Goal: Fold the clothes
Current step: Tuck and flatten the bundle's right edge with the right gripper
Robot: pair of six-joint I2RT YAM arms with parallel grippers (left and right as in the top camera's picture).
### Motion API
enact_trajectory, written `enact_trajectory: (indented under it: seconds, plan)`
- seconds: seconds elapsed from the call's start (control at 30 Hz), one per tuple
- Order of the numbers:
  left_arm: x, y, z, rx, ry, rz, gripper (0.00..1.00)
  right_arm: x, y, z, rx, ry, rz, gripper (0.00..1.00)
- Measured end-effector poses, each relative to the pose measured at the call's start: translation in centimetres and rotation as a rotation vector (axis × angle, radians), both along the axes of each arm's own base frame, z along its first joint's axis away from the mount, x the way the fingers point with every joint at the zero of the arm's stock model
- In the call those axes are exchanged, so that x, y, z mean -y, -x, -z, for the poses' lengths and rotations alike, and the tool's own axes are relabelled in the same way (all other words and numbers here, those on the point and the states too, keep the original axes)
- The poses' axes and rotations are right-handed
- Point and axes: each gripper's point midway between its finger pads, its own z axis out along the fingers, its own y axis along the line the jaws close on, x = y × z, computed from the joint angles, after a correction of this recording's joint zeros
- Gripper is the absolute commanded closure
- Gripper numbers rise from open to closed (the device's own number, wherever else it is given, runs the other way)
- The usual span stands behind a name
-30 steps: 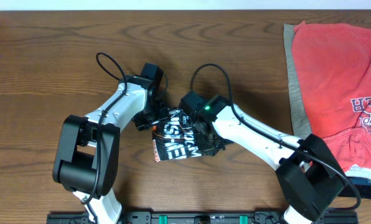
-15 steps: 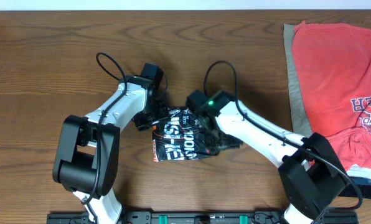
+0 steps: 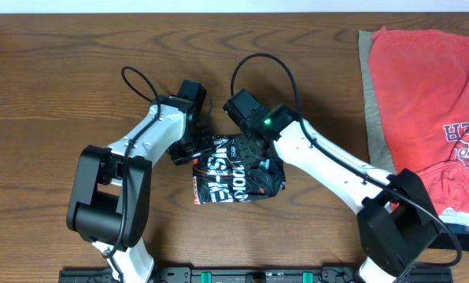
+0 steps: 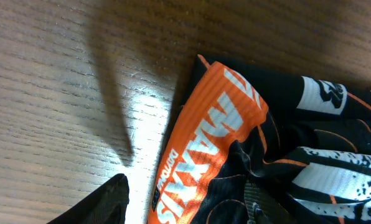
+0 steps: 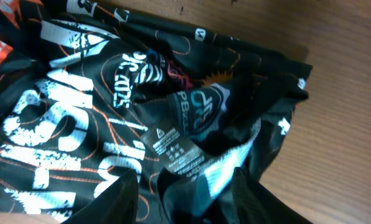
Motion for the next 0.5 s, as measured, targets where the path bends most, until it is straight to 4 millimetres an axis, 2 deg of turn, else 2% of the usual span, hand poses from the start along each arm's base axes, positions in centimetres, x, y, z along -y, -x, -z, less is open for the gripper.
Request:
enact_trajectory:
  seconds: [0.2,0.23,0.27,0.33,0.4,0.5]
  plan:
    - [0.0,0.0,0.0,0.0,0.0,0.0,0.39,-0.3,-0.5,2.5,0.019,0.007,-0.057,0.53]
    - [0.0,0.0,0.0,0.0,0.0,0.0,0.39,-0.4,-0.6,2.9,0.019,0.011,-0.064,0.56]
    - [0.0,0.0,0.0,0.0,0.0,0.0,0.39,-0.5,-0.7,3.3,0.017,0.014,-0.072,0.64]
    - [0.0,0.0,0.0,0.0,0.0,0.0,0.39,-0.5,-0.8,4.1,0.012,0.026,-0.081,0.86]
    - [0.0,0.0,0.0,0.0,0.0,0.0,0.39,-0.2,-1.0,4.7,0.016,0.048,-0.082,0.95]
    - [0.0,0.0,0.0,0.0,0.0,0.0,0.39,0.8,-1.9,4.7,0.049,0.083,-0.045,0.99]
